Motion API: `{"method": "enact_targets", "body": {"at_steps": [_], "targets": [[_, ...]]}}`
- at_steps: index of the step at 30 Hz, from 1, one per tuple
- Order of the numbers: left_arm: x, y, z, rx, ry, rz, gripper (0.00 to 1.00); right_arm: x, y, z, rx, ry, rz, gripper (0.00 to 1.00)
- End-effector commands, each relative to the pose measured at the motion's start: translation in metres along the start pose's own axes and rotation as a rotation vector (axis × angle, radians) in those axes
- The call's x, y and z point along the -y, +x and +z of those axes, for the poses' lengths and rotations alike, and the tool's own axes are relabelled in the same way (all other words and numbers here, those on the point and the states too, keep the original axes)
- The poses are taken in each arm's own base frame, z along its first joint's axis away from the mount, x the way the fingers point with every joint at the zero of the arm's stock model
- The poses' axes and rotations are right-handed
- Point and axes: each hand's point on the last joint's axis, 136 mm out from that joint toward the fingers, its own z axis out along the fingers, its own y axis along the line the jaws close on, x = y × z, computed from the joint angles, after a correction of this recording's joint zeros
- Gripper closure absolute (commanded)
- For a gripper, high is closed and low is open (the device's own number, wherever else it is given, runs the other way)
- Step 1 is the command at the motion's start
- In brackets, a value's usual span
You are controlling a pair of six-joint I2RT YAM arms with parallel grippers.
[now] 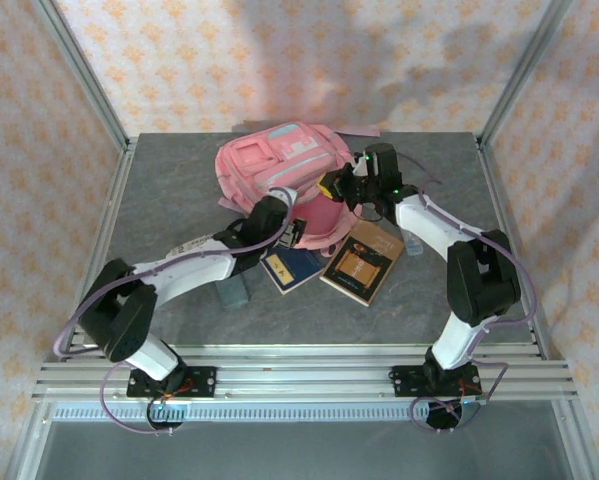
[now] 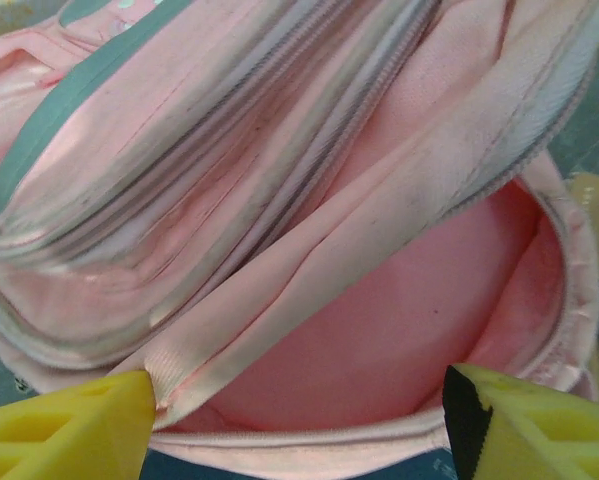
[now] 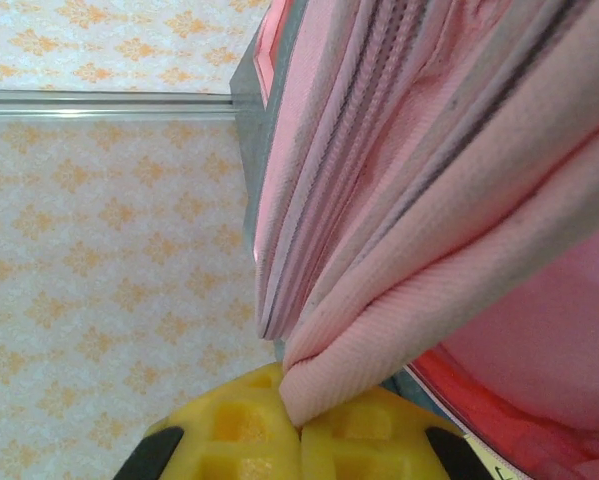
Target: Pack the student bag
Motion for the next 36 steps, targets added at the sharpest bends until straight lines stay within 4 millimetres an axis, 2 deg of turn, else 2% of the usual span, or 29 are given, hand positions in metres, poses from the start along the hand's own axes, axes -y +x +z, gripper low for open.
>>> {"method": "enact_targets", "body": {"at_steps": [1,4,5,7,8,9,11,13,16,19,21,24,26,30,32,36], "targets": [[-0.020,-0.027,0.008,0.056,-0.172,0.071,0.26,-0.049,0.009,-0.007,-0.034,-0.125,-0.121,1.00],[-0.020,-0.030,0.020,0.052,-0.201,0.098,0.35,-0.050,0.017,-0.005,-0.068,-0.124,-0.141,1.00],[-0.020,-0.030,0.024,0.043,-0.208,0.109,0.45,-0.050,0.020,-0.004,-0.078,-0.121,-0.148,1.00],[-0.023,-0.030,0.030,0.024,-0.243,0.121,0.73,-0.048,0.022,-0.004,-0.088,-0.114,-0.160,1.00],[-0.025,-0.031,0.031,0.014,-0.262,0.120,0.89,-0.045,0.022,-0.004,-0.089,-0.102,-0.163,0.98],[-0.028,-0.030,0.031,0.006,-0.276,0.117,1.00,-0.041,0.022,-0.005,-0.086,-0.085,-0.165,0.91],[-0.034,-0.030,0.028,0.006,-0.298,0.096,1.00,-0.032,0.019,-0.009,-0.073,-0.048,-0.166,0.76],[-0.043,-0.026,0.023,-0.001,-0.320,0.064,1.00,-0.020,0.013,-0.017,-0.055,-0.014,-0.160,0.68],[-0.065,-0.018,0.016,-0.038,-0.353,-0.013,1.00,0.002,-0.001,-0.041,0.022,0.042,-0.134,0.62],[-0.082,-0.011,0.008,-0.057,-0.356,-0.086,1.00,0.036,-0.013,-0.064,0.108,0.105,-0.084,0.57],[-0.087,-0.008,0.003,-0.062,-0.345,-0.128,1.00,0.063,-0.013,-0.069,0.148,0.167,-0.052,0.57],[-0.088,-0.008,-0.005,-0.066,-0.333,-0.170,1.00,0.092,-0.002,-0.054,0.113,0.179,0.024,0.61],[-0.087,-0.009,-0.009,-0.069,-0.321,-0.197,1.00,0.102,0.011,-0.037,0.067,0.167,0.056,0.66],[-0.084,-0.008,-0.016,-0.080,-0.297,-0.249,1.00,0.104,0.037,0.008,-0.038,0.182,0.051,0.66],[-0.085,-0.006,-0.023,-0.080,-0.294,-0.271,1.00,0.105,0.044,0.024,-0.068,0.186,0.065,0.65],[-0.087,-0.001,-0.041,-0.074,-0.273,-0.318,1.00,0.119,0.038,0.047,-0.069,0.218,0.093,0.73]]}}
